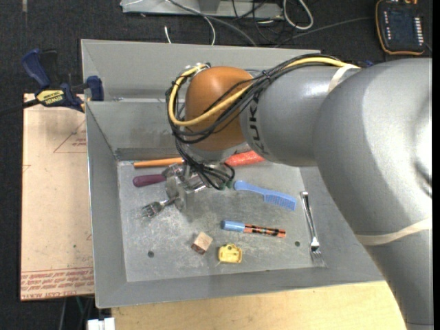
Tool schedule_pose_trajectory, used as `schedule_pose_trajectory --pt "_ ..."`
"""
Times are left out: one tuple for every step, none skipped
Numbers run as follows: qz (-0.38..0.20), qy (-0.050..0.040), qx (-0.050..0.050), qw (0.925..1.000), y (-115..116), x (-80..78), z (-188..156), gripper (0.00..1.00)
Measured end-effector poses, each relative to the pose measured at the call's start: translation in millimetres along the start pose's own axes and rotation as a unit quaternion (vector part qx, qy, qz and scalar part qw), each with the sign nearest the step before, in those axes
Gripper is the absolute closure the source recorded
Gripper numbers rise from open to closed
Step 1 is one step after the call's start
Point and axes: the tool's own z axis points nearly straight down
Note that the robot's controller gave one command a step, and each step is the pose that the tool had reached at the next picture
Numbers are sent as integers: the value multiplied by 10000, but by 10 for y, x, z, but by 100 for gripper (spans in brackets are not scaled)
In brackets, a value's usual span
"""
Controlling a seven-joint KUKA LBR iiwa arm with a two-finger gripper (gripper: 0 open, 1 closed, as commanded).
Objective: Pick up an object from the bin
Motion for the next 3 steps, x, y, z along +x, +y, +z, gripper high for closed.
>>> schedule_pose_trajectory --pt "1 -1 0 10000 0 0 0 100" --pt "2 16 -6 10000 9 9 -307 100" --pt "5 -19 1 10000 8 -14 -537 100"
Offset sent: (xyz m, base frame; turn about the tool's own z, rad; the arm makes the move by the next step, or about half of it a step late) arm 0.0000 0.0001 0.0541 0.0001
